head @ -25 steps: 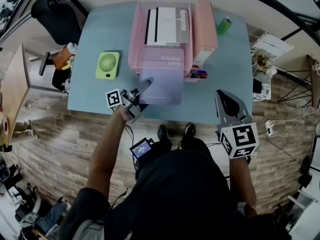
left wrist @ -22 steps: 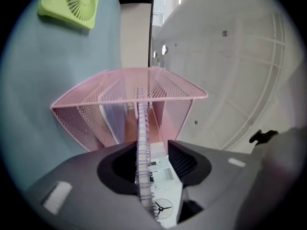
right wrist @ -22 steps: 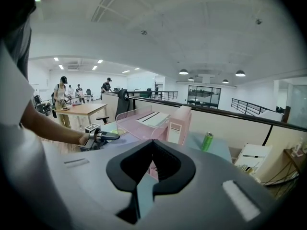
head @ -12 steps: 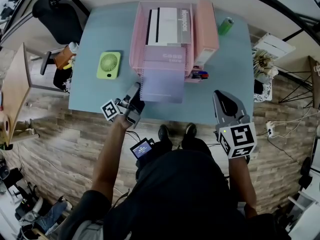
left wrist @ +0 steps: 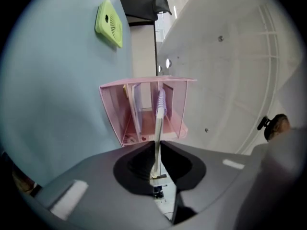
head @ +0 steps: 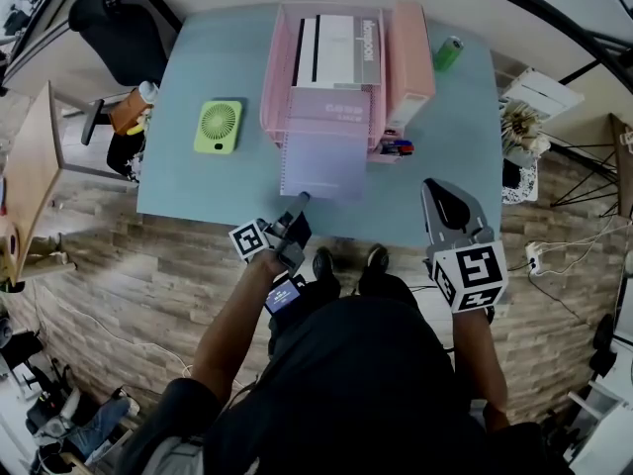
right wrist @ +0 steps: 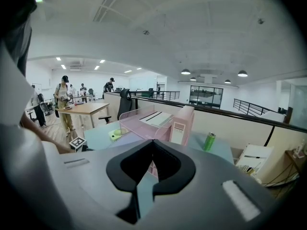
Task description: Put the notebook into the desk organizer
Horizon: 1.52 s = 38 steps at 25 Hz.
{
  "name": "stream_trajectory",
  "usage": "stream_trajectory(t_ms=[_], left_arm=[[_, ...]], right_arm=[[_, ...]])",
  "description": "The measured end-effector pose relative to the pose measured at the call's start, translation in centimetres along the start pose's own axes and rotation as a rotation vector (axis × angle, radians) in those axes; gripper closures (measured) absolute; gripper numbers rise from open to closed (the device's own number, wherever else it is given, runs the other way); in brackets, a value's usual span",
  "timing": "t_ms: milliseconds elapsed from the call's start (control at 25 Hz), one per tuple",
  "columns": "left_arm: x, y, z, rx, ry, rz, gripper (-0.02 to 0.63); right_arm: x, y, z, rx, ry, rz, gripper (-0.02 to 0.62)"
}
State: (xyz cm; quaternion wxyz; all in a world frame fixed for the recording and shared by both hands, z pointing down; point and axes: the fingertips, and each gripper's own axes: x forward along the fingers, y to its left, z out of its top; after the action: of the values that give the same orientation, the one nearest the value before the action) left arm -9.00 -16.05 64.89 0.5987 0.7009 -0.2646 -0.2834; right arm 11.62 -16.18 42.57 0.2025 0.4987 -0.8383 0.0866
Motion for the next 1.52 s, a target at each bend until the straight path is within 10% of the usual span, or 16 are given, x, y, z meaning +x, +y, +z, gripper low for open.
stream_trajectory(t_ms=[1520], left_arm=[[9.4,-1.8,7.0,-0.003,-0.075,0.032,0.517]], right_arm=[[-1.6,-0.4,-1.7,0.021,0.016,-0.032,0.592]])
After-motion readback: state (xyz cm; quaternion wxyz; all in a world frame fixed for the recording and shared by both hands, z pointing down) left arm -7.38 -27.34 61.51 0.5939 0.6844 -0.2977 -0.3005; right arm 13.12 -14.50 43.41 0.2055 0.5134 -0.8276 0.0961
